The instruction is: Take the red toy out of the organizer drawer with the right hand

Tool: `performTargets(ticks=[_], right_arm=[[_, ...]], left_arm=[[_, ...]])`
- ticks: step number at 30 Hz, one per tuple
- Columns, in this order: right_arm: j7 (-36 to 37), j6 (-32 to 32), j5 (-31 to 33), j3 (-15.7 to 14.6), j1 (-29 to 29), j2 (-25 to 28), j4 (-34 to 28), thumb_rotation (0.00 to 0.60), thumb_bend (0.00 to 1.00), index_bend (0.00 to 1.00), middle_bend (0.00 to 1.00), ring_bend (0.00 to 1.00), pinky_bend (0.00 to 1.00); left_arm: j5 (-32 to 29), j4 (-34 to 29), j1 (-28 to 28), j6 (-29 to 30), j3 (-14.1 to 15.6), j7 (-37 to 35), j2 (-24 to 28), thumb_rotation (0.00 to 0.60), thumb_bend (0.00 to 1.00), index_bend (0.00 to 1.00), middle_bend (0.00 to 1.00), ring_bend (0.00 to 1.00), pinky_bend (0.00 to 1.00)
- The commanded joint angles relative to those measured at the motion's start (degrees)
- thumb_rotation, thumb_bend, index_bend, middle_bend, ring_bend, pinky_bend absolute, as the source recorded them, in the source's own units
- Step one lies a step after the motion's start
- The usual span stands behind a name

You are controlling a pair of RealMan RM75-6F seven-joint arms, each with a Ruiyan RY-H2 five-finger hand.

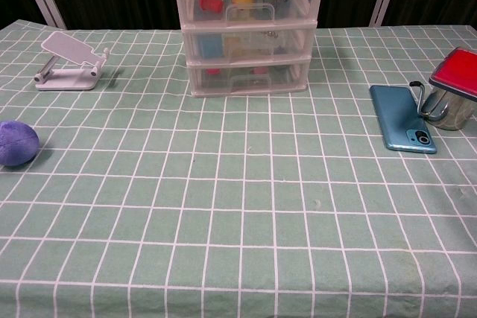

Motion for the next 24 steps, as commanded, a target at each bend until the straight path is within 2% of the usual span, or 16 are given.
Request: performTargets(ticks=[1,10,14,16,19,22,24], right_arm=[[-1.5,1.3,0.5,1.2,-0.4,-1.8,0.3,0.600,0.22,0.00,0.08,0.00,0.05],[-0.6,3.2,-1.6,1.8,-0.8,-3.4,1.4,0.600,0.22,0.00,0.09,0.00,0.05],[1.3,3.3,-2.9,3.2,0.8,-7.1,1.6,0.600,0.23,0.00,0.16,0.01,0.08],[3.0,1.4,-3.2,3.8,2.5,-8.7,1.3,0.600,0.23,0.00,0.25,0.07,0.19],[8.2,-3.9,-1.7,5.6,6.5,-11.7,0.3,0.600,0.24,0.00,0.45,0.30,0.41],[15.6,-10.3,1.1,7.7,11.0,-15.1,-0.1,0.600,0.30,0.03,0.58,0.46,0.55],[21.9,-15.3,3.6,9.0,13.9,-17.2,-0.2,0.600,0.32,0.05,0.64,0.52,0.60]], left_arm=[[-0.2,0.1,-0.1,-0.3,0.0,0.0,0.0,0.600,0.00,0.28,0.19,0.14,0.21],[0.4,-0.3,0.3,0.8,0.3,-0.8,0.0,0.600,0.00,0.28,0.19,0.14,0.21],[0.9,-0.2,0.5,1.3,0.3,-1.4,-0.2,0.600,0.00,0.28,0.19,0.14,0.21],[1.2,-0.1,0.5,1.5,0.4,-1.6,-0.1,0.600,0.00,0.28,0.19,0.14,0.21],[1.7,-0.1,0.8,2.1,0.6,-2.2,0.0,0.600,0.00,0.28,0.19,0.14,0.21],[1.9,-0.1,1.2,2.9,0.7,-2.8,0.2,0.600,0.00,0.28,0.19,0.14,0.21],[2.0,0.0,1.6,3.3,0.9,-3.2,0.3,0.600,0.00,0.28,0.19,0.14,0.21]])
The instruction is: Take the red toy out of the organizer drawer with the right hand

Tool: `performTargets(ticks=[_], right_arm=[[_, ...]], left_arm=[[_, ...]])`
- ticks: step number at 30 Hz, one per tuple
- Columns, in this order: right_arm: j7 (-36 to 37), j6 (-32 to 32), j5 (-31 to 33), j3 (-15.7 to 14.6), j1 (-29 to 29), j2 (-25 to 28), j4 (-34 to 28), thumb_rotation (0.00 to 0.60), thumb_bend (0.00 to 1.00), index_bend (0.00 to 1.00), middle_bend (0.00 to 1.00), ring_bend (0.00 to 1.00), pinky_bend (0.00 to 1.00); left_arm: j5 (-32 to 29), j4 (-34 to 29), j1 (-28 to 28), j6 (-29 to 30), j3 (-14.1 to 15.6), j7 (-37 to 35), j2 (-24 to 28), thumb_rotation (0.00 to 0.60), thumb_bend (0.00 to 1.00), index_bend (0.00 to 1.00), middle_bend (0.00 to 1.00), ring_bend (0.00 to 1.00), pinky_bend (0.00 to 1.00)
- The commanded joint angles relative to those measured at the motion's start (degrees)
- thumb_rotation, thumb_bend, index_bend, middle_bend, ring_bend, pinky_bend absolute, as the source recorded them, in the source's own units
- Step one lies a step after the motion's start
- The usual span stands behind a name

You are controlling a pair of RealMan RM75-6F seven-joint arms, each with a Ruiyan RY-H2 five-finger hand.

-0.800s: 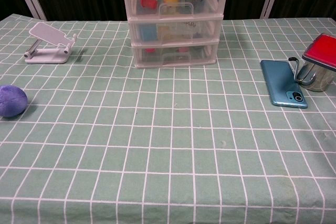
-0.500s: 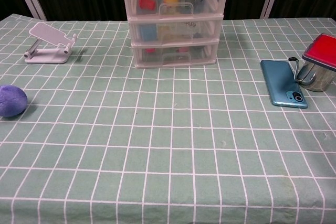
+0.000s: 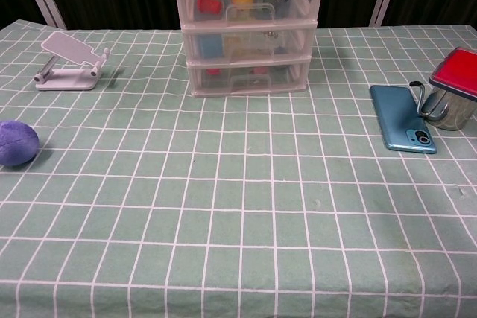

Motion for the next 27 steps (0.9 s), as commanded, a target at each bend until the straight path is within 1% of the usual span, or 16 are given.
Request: performTargets(ticks=[1,2,5,8,11,17,27], right_arm=[[13.3,-11.3,5.5,3.7,7.6,-5.7,-0.8,0.600,0.34,0.06,0.67,0.55,0.63],[16.5,-14.2,6.7,4.5,9.3,-6.6,-0.7,0.600,0.36,0.06,0.69,0.58,0.65],[21.7,-20.3,10.1,6.5,13.1,-8.9,0.6,0.600,0.39,0.07,0.74,0.62,0.68],[25.6,-25.5,13.3,8.4,16.4,-11.6,2.2,0.600,0.43,0.08,0.75,0.65,0.69],[28.9,-29.7,15.8,10.0,19.2,-14.1,4.4,0.600,0.44,0.08,0.75,0.65,0.69],[31.2,-33.3,19.3,12.7,23.0,-19.1,9.7,0.600,0.44,0.08,0.75,0.65,0.69],[31.1,-36.2,22.1,15.1,26.5,-23.0,14.6,0.600,0.44,0.08,0.75,0.65,0.69]], left_arm=[[0.0,0.1,0.4,0.5,0.2,-0.4,0.2,0.600,0.00,0.28,0.19,0.14,0.21],[0.0,0.2,0.6,0.6,0.3,-0.6,0.2,0.600,0.00,0.28,0.19,0.14,0.21],[-0.1,0.4,0.8,0.6,0.4,-0.9,0.3,0.600,0.00,0.28,0.19,0.14,0.21],[-0.1,0.6,1.0,0.8,0.3,-1.2,0.4,0.600,0.00,0.28,0.19,0.14,0.21],[-0.3,0.9,1.1,0.9,0.3,-1.6,0.4,0.600,0.00,0.28,0.19,0.14,0.21],[-0.7,1.5,1.2,0.5,0.1,-2.3,0.3,0.600,0.00,0.28,0.19,0.14,0.21],[-1.0,2.0,1.5,0.7,0.1,-2.7,0.2,0.600,0.00,0.28,0.19,0.14,0.21]])
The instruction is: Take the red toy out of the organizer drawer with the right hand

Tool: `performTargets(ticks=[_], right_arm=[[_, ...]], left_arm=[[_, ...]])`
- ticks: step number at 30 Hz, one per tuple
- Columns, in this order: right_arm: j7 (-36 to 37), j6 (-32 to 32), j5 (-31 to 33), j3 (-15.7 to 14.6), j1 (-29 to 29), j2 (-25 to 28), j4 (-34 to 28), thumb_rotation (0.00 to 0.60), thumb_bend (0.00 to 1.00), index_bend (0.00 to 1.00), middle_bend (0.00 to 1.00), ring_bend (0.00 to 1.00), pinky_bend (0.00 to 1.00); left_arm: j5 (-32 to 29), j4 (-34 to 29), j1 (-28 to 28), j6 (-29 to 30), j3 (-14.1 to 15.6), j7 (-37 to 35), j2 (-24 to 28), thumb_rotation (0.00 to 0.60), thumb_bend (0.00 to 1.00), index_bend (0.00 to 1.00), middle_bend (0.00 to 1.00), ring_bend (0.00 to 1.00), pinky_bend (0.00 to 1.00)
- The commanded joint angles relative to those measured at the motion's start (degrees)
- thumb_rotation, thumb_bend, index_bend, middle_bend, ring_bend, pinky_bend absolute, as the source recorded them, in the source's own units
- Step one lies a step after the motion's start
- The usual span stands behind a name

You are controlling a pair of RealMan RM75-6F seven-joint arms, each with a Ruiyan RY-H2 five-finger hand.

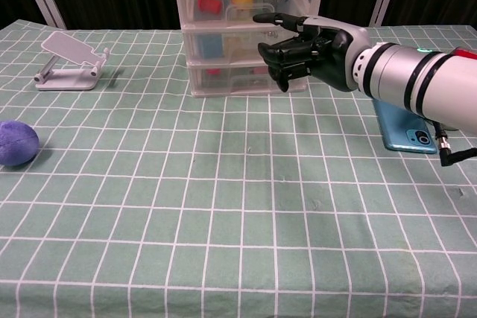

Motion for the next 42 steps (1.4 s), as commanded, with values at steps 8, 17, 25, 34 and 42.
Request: performTargets(ticks=[8,17,25,34,42], right_arm=[[1.4,-3.2,0.6,2.1,3.1,-2.6,3.8,0.600,0.44,0.09,0.75,0.65,0.69],[1.3,-5.3,1.5,3.5,5.5,-4.1,6.3,0.600,0.45,0.13,0.75,0.65,0.69],[0.7,-6.7,3.0,4.6,7.1,-5.1,7.9,0.600,0.48,0.22,0.75,0.65,0.69],[1.1,-5.7,0.6,3.3,5.3,-3.7,4.6,0.600,0.48,0.26,0.75,0.65,0.69],[0.0,-3.9,-2.1,0.5,3.1,-1.9,0.6,0.600,0.48,0.24,0.75,0.65,0.69]], left_arm=[[-0.1,0.2,0.3,0.1,0.0,-0.1,0.1,0.600,0.00,0.28,0.19,0.14,0.21],[-0.4,0.3,0.4,-0.2,0.0,-0.1,0.0,0.600,0.00,0.28,0.19,0.14,0.21],[-0.6,0.3,0.6,-0.2,0.0,0.0,0.1,0.600,0.00,0.28,0.19,0.14,0.21],[-0.6,0.4,0.8,-0.2,0.1,0.0,0.1,0.600,0.00,0.28,0.19,0.14,0.21],[-0.3,0.6,0.9,-0.1,0.2,-0.2,-0.1,0.600,0.00,0.28,0.19,0.14,0.21]])
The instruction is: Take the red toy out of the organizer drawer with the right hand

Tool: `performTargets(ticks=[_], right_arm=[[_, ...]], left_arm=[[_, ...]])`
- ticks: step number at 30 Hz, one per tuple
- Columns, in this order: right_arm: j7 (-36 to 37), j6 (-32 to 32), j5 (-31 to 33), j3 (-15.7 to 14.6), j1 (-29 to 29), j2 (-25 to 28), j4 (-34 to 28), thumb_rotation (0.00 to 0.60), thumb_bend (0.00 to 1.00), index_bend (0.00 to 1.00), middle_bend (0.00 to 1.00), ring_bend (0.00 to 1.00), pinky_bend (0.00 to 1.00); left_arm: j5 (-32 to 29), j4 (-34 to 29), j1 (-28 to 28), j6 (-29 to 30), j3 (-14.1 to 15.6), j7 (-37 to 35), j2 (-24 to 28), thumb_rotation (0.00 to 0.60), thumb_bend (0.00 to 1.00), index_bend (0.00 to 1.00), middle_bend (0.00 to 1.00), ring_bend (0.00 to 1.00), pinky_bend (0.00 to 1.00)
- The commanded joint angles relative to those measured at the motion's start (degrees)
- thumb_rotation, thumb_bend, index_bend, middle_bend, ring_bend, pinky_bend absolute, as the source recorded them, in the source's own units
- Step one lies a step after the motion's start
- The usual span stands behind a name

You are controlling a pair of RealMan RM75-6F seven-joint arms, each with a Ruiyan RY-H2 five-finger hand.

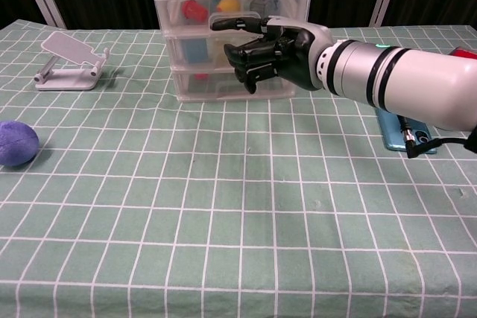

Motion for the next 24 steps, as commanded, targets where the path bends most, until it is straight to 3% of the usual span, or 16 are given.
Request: performTargets(ticks=[1,5,12,17,24], right_arm=[[-1.5,0.7,-0.9,-1.4,-0.8,0.9,-1.2,0.600,0.48,0.21,0.74,0.65,0.69],[-10.1,3.2,-2.6,-4.9,-1.8,3.5,-3.5,0.600,0.48,0.05,0.72,0.64,0.69],[-25.2,9.7,-4.8,-8.7,-5.1,12.9,-16.0,0.600,0.46,0.03,0.71,0.64,0.69],[-33.2,14.4,-4.8,-8.2,-6.6,18.2,-22.7,0.600,0.46,0.03,0.71,0.64,0.69],[-41.6,11.9,5.7,-4.9,-2.8,20.9,-23.7,0.600,0.46,0.05,0.71,0.64,0.70]], left_arm=[[0.0,0.1,0.1,0.1,0.0,-0.1,0.0,0.600,0.00,0.28,0.19,0.14,0.21],[0.0,0.3,0.3,0.1,0.1,-0.3,-0.1,0.600,0.00,0.28,0.19,0.14,0.21],[0.1,0.6,0.4,0.3,0.1,-0.7,-0.2,0.600,0.00,0.28,0.19,0.14,0.21],[0.2,0.7,0.3,0.1,0.1,-0.7,-0.3,0.600,0.00,0.28,0.19,0.14,0.21],[0.3,0.4,0.0,-0.2,0.0,-0.2,-0.5,0.600,0.00,0.28,0.19,0.14,0.21]])
